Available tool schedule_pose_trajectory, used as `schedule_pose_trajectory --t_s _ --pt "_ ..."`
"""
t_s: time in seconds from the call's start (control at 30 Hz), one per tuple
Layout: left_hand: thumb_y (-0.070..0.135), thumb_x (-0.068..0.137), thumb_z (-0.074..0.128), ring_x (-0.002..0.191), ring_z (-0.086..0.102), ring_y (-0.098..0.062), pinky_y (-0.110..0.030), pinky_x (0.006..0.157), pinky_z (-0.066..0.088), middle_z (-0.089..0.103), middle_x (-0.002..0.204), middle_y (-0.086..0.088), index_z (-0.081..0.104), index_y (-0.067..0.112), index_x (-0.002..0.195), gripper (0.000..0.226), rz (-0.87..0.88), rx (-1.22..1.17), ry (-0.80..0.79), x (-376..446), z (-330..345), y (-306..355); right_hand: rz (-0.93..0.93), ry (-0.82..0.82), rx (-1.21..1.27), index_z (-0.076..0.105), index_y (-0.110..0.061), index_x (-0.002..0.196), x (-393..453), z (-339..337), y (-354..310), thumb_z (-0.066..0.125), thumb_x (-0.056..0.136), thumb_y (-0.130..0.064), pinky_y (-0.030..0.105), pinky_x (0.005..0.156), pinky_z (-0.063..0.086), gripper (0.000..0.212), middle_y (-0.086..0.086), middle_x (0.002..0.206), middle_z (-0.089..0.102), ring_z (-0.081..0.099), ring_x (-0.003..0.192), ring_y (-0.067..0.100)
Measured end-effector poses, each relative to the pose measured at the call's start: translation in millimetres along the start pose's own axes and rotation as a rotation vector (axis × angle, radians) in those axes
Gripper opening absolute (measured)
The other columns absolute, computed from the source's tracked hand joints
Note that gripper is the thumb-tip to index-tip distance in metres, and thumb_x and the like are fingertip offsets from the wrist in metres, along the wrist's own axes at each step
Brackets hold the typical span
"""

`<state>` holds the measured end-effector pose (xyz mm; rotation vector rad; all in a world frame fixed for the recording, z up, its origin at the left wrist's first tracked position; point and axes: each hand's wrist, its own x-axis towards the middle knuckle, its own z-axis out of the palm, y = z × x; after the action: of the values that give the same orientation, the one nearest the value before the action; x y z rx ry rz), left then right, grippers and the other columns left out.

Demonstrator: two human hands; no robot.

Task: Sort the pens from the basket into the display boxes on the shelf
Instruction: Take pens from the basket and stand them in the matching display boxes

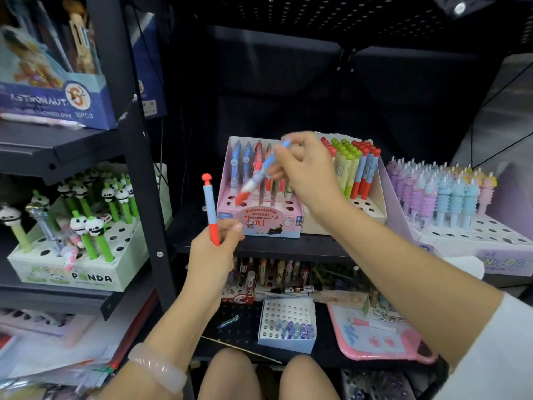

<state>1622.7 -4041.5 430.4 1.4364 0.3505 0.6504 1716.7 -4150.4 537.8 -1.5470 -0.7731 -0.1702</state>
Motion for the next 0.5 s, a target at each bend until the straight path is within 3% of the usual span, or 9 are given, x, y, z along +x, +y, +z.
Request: schedule_pose_trajectory --t_s 0.1,0.23,0.33,0.4,0.5 --pt "0.034 0.095 0.047 0.039 0.031 -0.003 -0.017 0.037 0.029 0.050 0.061 0.008 0.054 0.019 0.092 0.017 -0.048 -0.034 0.030 8 -9 1 -0.093 0.015 -0.141 0.048 -0.017 0.090 32 6 -12 0.054 0.093 -0.016 0.021 0.062 0.055 0.007 -0.001 0.076 0.068 0.067 0.065 0.006" --pt "0.032 0.099 0.035 0.040 0.033 -0.006 -0.026 0.040 0.025 0.052 0.073 -0.003 0.046 0.019 0.089 0.020 -0.127 -0.106 0.048 17 -18 2 -0.104 -0.059 -0.453 0.050 -0.018 0.088 58 18 -2 0.054 0.093 -0.019 0.029 0.071 0.054 0.007 0.001 0.075 0.066 0.066 0.073 0.020" --pt "0.018 0.098 0.033 0.040 0.035 -0.004 -0.021 0.037 0.026 0.054 0.076 -0.003 0.048 0.018 0.090 0.018 -0.098 -0.135 0.043 19 -22 1 -0.082 -0.111 -0.542 0.049 -0.017 0.089 63 26 13 0.053 0.094 -0.019 0.017 0.052 0.045 0.007 -0.001 0.062 0.059 0.054 0.055 0.014" --pt "0.016 0.098 0.033 0.042 0.035 -0.004 -0.020 0.037 0.027 0.054 0.076 -0.002 0.051 0.017 0.091 0.019 -0.084 -0.140 0.037 19 -24 0 -0.072 -0.149 -0.599 0.050 -0.016 0.089 64 30 20 0.053 0.093 -0.020 0.018 0.048 0.037 0.006 -0.006 0.057 0.052 0.042 0.048 0.007" --pt "0.017 0.100 0.034 0.045 0.035 -0.005 -0.017 0.038 0.030 0.053 0.076 -0.002 0.053 0.016 0.092 0.021 -0.063 -0.123 0.030 19 -27 -3 -0.103 -0.223 -0.757 0.059 -0.013 0.097 69 36 25 0.057 0.091 -0.023 0.026 0.067 0.042 0.012 0.002 0.084 0.061 0.050 0.073 0.010"
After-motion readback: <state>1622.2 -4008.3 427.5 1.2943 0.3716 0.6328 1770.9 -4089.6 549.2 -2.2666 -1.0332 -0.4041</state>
